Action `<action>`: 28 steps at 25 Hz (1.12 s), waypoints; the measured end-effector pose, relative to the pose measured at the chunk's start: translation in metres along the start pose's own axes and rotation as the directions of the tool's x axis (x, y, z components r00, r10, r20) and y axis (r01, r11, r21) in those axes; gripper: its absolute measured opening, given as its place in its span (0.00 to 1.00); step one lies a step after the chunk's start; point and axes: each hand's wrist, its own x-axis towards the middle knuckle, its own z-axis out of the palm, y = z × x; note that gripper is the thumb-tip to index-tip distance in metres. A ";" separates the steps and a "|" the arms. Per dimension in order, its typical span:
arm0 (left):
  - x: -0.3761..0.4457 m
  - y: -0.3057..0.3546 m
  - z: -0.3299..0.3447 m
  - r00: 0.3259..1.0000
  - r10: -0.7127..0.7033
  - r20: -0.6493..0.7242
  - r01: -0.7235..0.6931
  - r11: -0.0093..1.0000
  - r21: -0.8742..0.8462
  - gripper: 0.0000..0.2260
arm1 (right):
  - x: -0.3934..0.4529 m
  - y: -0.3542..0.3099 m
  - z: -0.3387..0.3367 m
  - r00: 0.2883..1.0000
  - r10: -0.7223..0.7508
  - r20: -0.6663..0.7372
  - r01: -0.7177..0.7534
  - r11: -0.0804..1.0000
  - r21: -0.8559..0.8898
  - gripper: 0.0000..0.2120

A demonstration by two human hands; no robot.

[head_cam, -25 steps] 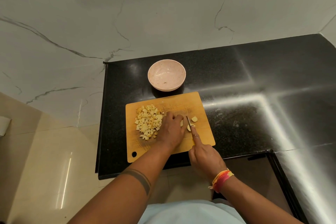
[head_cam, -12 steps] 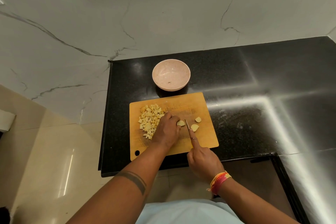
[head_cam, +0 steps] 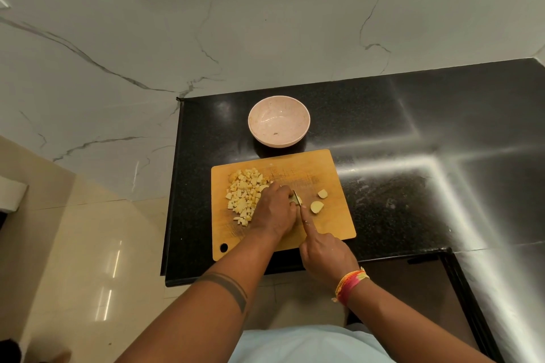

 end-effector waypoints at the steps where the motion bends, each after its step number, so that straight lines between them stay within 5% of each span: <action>1: 0.000 0.000 0.001 1.000 -0.003 0.000 0.003 1.000 0.003 0.13 | -0.005 0.001 0.002 1.000 0.002 0.010 -0.002 1.000 -0.007 0.39; 28: -0.003 -0.013 0.009 0.997 -0.009 -0.080 0.001 0.996 -0.092 0.08 | -0.034 0.005 0.008 0.999 -0.004 0.036 0.003 1.000 0.030 0.40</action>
